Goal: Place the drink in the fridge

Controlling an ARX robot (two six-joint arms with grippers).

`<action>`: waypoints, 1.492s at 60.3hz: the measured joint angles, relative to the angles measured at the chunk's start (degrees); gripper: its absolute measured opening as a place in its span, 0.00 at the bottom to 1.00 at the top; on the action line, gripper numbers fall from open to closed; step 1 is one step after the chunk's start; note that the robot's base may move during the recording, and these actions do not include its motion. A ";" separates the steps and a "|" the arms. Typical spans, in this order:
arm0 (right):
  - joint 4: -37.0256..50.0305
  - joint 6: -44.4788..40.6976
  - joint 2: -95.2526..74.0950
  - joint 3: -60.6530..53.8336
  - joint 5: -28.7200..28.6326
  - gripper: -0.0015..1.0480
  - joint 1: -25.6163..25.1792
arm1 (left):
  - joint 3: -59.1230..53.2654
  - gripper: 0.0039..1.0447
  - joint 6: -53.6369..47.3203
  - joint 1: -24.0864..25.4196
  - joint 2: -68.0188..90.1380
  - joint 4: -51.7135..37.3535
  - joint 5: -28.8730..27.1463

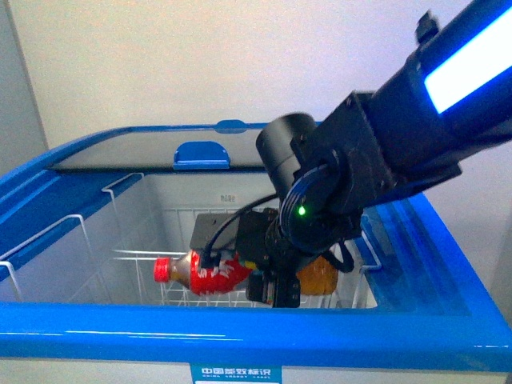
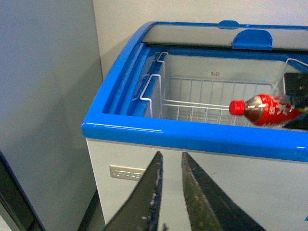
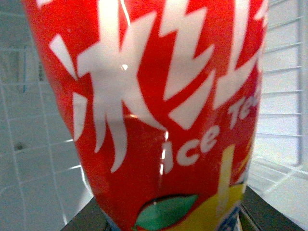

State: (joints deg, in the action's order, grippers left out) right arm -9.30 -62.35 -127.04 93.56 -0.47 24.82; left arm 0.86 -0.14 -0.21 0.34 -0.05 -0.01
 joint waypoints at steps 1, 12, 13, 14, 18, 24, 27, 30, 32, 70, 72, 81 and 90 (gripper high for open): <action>0.33 -0.02 -0.87 0.00 -0.02 0.38 0.02 | 0.00 0.23 0.00 0.00 0.00 0.00 0.00; 3.78 0.44 -6.91 0.74 1.36 0.38 0.15 | 0.00 0.54 0.00 0.00 0.00 0.00 0.00; 3.85 0.39 -7.15 0.87 1.40 0.38 0.13 | 0.00 0.55 0.00 0.00 0.00 0.00 0.00; 3.98 0.39 -7.28 0.98 1.55 0.38 0.13 | 0.00 0.57 0.00 0.00 0.00 0.00 0.00; 5.49 1.09 -7.80 1.88 2.45 0.38 0.20 | 0.00 0.67 0.00 0.00 0.00 0.00 0.00; 7.98 1.49 -9.57 3.74 3.91 0.38 0.44 | 0.00 0.86 0.00 0.00 0.02 0.00 0.00; 8.50 1.90 -10.54 3.78 4.20 0.38 0.76 | 0.00 0.94 -0.02 0.00 0.00 0.00 0.00; 8.33 2.29 -11.45 3.78 4.37 0.38 1.27 | 0.00 0.92 0.00 0.00 0.00 0.00 0.02; 8.22 2.47 -11.76 3.78 4.37 0.38 1.42 | 0.00 0.92 0.00 0.00 0.00 0.00 0.02; 14.51 11.91 11.08 -7.21 -0.59 0.93 -2.08 | 0.00 0.92 0.00 0.00 0.00 0.00 0.00; 16.41 14.64 14.05 -9.33 0.74 0.93 -3.34 | 0.00 0.92 0.00 0.00 0.00 0.00 0.02; 18.16 33.29 28.63 -18.47 5.66 0.93 -9.20 | 0.00 0.92 0.00 0.00 0.00 0.00 0.00; 10.88 52.68 45.07 -28.15 8.44 0.93 -15.65 | 0.00 0.92 0.00 0.00 0.00 0.00 0.02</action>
State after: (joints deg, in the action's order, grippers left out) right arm 1.58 -9.67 -81.97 65.41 7.97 9.17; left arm 0.86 -0.14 -0.21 0.34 -0.05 0.01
